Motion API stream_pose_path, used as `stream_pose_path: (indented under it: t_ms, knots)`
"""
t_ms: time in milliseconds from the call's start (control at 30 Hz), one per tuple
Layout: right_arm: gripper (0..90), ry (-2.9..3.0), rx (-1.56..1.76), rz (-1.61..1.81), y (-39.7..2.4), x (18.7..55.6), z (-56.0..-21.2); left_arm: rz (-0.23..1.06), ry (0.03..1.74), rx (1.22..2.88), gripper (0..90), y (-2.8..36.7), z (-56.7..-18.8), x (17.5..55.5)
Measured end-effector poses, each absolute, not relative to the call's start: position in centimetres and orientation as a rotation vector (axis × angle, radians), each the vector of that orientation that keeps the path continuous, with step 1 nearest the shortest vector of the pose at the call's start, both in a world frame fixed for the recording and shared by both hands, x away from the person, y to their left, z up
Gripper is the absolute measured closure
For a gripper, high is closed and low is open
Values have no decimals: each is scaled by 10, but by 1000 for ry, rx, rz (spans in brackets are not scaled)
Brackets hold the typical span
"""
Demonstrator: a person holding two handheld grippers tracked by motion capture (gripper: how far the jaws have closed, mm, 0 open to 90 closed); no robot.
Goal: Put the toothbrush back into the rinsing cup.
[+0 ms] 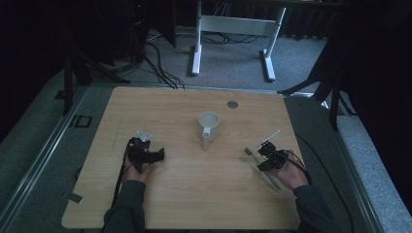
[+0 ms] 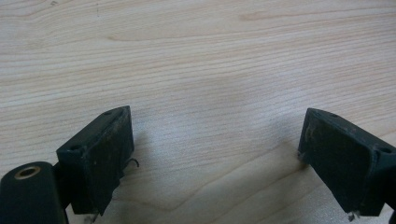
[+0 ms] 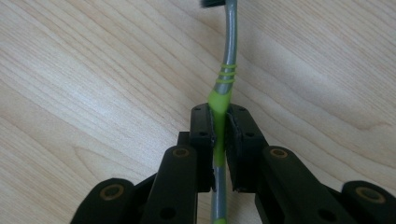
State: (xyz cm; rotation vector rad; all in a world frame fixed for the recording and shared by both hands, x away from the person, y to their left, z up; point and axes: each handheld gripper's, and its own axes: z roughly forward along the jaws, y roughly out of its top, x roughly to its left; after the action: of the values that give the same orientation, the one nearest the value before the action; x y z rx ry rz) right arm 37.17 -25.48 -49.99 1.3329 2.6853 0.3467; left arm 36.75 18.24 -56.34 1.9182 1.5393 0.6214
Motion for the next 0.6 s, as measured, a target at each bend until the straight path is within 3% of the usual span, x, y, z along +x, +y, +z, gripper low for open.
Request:
stream_pose_path:
  t_ms: [600]
  knots:
    - [816,2641,1344,446,-256,372,-488,621,1540,1917,108,182,-563,367]
